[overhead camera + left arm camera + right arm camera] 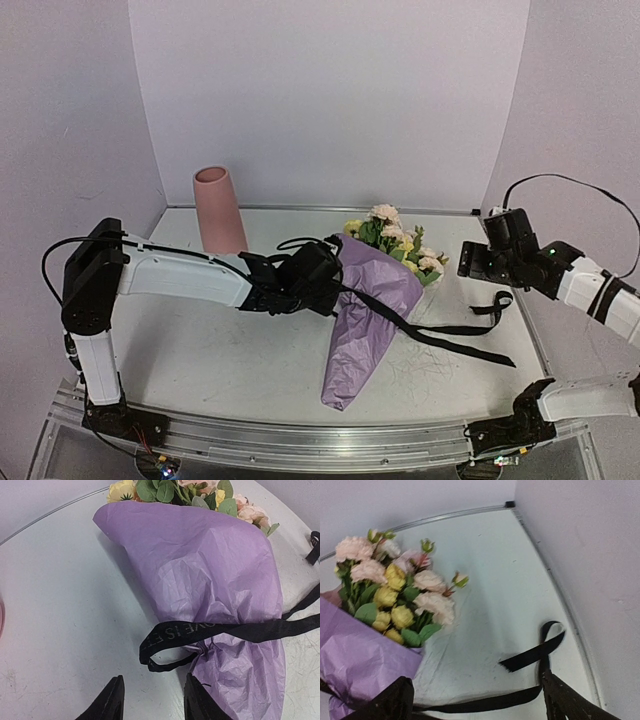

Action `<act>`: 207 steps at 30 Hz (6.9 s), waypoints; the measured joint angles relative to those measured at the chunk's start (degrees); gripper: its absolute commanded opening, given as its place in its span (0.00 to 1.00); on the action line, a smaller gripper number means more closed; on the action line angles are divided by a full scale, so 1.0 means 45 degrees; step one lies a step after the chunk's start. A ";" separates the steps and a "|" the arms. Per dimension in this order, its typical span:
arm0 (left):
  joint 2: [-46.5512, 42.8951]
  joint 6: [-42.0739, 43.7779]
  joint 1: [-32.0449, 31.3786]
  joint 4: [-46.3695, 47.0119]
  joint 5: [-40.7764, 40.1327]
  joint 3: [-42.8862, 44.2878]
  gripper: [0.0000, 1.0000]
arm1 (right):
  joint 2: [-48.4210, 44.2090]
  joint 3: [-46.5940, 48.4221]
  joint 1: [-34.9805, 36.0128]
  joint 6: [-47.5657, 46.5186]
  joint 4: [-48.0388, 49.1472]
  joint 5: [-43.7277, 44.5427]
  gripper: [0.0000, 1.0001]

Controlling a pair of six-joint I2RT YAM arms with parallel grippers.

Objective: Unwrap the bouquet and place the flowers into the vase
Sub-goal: Untie the ribbon from the wrapping paper, then unfold the wrapping paper at the center of the board.

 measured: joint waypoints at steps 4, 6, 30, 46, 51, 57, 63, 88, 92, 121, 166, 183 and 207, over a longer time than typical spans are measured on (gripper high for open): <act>0.0004 0.0000 0.0000 0.0000 0.0119 0.0000 0.41 | 0.1233 0.0002 -0.0004 -0.1019 0.0023 -0.3063 0.64; 0.0001 0.0000 -0.0005 -0.0001 0.0186 0.0011 0.41 | 0.1916 -0.0026 -0.0002 -0.1421 0.0050 -0.4333 0.62; 0.0019 -0.0005 -0.0010 0.0030 0.0290 0.0228 0.41 | 0.5807 -0.1280 0.2088 -0.1741 0.1764 -0.5897 0.58; 0.0019 -0.0005 -0.0010 0.0046 0.0070 0.0068 0.41 | 0.7377 -0.0461 0.2221 -0.1207 0.1819 -0.4624 0.14; 0.0019 0.0000 -0.0010 0.0049 -0.0003 0.0036 0.41 | 0.7436 -0.0387 0.2221 -0.1165 0.1820 -0.4639 0.09; 0.0019 0.0000 -0.0010 0.0044 -0.0038 0.0033 0.41 | 0.6365 -0.0385 0.2269 -0.1202 0.1635 -0.4757 0.09; 0.0000 -0.0017 -0.0010 0.0044 0.0054 0.0029 0.43 | 0.3514 0.0076 0.2303 -0.1548 0.1548 -0.6045 0.09; -0.6143 -0.1090 -0.0068 0.0313 0.0789 -0.3878 0.55 | 0.7413 0.7868 0.3968 -0.1164 0.2607 -1.1154 0.19; -0.7105 -0.1311 -0.0068 0.0301 0.0561 -0.4696 0.56 | 0.9265 0.9885 0.4707 -0.1098 0.2719 -1.1291 0.51; -0.4485 -0.2085 -0.0068 0.0103 0.1886 -0.3975 0.61 | 0.5106 0.2540 0.4838 -0.0004 0.2923 -0.4445 0.83; 0.2349 -0.2508 -0.0105 -0.0201 0.2536 0.1073 0.38 | 0.6187 -0.0814 0.0982 0.0633 0.4811 -0.6394 0.44; 0.2526 -0.2857 -0.0092 -0.0235 0.2280 0.0518 0.31 | 0.5283 -0.1029 0.0981 0.1026 0.4937 -0.7211 0.54; 0.2329 -0.3087 -0.0092 -0.0017 0.2234 -0.0244 0.18 | 0.4581 -0.3188 0.0977 0.3385 0.6818 -0.8828 0.49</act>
